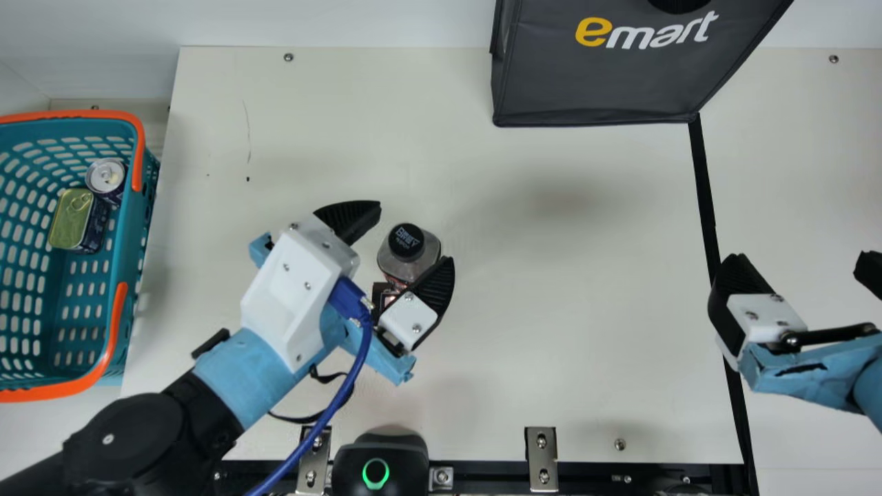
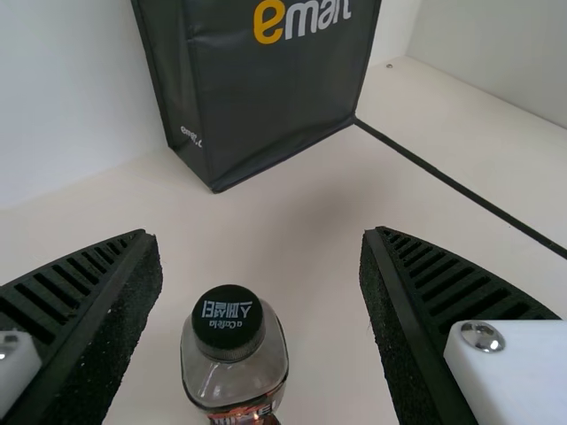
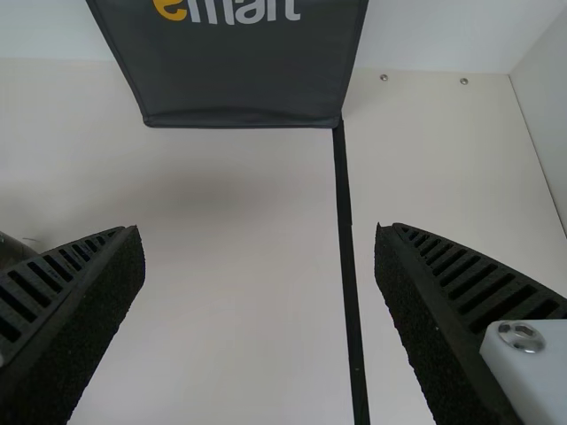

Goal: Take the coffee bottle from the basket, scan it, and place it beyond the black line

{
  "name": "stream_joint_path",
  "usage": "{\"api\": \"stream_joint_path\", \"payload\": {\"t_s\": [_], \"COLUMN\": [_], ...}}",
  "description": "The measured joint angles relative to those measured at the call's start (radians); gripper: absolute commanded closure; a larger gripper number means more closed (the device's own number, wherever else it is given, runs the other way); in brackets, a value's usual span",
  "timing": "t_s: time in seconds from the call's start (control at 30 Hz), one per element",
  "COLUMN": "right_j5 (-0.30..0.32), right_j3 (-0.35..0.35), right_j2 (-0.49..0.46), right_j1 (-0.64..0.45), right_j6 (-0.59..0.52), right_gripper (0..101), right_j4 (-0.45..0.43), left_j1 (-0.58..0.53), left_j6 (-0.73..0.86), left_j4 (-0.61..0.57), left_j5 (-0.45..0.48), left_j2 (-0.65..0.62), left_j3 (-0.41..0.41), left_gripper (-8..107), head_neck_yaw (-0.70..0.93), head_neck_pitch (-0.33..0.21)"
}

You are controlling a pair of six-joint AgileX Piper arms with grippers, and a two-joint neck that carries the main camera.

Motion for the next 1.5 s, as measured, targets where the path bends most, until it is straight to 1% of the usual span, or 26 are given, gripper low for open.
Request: {"api": "stream_joint_path", "payload": {"t_s": [0.17, 0.67, 1.17, 1.5], "right_j5": [0.000, 0.000, 0.001, 0.001], "right_j3": [0.000, 0.000, 0.000, 0.000], "right_j2": [0.000, 0.000, 0.000, 0.000], "right_j1": [0.000, 0.000, 0.000, 0.000], "right_j6": [0.000, 0.000, 0.000, 0.000], "right_gripper": [10, 10, 10, 10], "right_j4": [0.000, 0.000, 0.000, 0.000], "left_j1": [0.017, 0.070, 0.121, 0.146], "left_j6": [0.117, 0.292, 0.321, 0.280], "left_j4": [-0.115, -0.264, -0.281, -0.242], "left_j5": [0.018, -0.001, -0.059, -0.096], "left_j2": [-0.008, -0.019, 0.004, 0.032], "left_j3": [-0.011, -0.023, 0.006, 0.022], "left_gripper": [9, 9, 9, 9], "head_neck_yaw": [-0.002, 0.000, 0.000, -0.002], "head_neck_pitch": [0.000, 0.000, 0.000, 0.000]}}
